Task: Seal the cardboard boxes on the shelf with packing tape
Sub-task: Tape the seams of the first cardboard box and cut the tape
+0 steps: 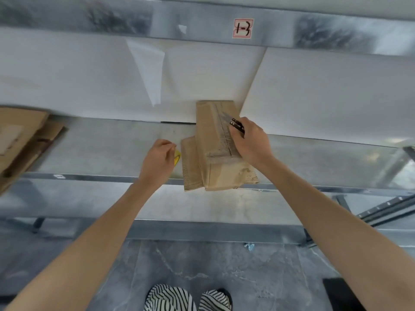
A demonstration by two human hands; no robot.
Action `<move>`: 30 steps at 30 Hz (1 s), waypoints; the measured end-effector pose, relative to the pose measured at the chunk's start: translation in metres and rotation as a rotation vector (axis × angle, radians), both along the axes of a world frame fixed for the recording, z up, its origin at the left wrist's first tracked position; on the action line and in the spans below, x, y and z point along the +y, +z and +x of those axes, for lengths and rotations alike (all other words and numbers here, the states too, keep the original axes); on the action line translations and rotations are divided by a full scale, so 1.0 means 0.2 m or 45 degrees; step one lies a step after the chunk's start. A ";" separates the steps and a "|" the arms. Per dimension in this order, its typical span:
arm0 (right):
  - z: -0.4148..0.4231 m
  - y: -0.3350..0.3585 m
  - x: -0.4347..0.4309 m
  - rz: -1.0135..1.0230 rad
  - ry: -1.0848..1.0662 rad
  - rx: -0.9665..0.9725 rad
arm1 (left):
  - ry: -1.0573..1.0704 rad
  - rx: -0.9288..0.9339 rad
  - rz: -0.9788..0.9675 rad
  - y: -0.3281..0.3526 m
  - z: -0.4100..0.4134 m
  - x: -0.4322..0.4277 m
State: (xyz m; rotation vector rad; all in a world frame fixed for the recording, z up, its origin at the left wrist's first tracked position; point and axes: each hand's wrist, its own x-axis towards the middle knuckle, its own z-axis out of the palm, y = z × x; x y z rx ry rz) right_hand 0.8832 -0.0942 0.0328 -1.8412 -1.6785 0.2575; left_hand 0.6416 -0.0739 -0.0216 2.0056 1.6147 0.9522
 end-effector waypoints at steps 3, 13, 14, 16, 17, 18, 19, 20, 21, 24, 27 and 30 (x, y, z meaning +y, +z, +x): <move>0.00 -0.01 0.00 0.008 0.011 0.012 | -0.004 0.033 -0.211 -0.04 0.03 -0.03; 0.01 -0.06 -0.03 0.047 0.021 -0.059 | -0.038 0.133 -0.055 -0.04 -0.04 -0.06; 0.01 -0.07 -0.03 0.060 0.015 -0.067 | -0.059 0.209 -0.021 -0.04 -0.07 -0.04; 0.00 -0.09 -0.03 0.080 0.003 -0.097 | -0.077 0.375 0.019 -0.07 -0.13 -0.01; 0.00 -0.09 -0.04 0.090 0.000 -0.110 | -0.080 0.426 0.016 -0.10 -0.16 0.01; -0.01 -0.10 -0.04 0.099 -0.002 -0.119 | -0.081 0.448 -0.007 -0.13 -0.18 0.02; -0.01 -0.10 -0.04 0.108 -0.003 -0.124 | -0.081 0.446 -0.046 -0.16 -0.19 0.03; -0.01 -0.10 -0.04 0.117 -0.004 -0.128 | -0.081 0.428 -0.093 -0.19 -0.20 0.04; -0.01 -0.10 -0.05 0.125 -0.003 -0.130 | -0.084 0.407 -0.143 -0.22 -0.20 0.04; -0.02 -0.10 -0.05 0.146 -0.002 -0.125 | -0.128 0.380 -0.232 -0.27 -0.18 0.04; -0.02 -0.10 -0.05 0.145 -0.009 -0.126 | -0.126 0.358 -0.300 -0.25 -0.18 0.04; -0.03 -0.09 -0.06 0.144 -0.009 -0.120 | -0.090 0.453 -0.258 -0.22 -0.22 0.02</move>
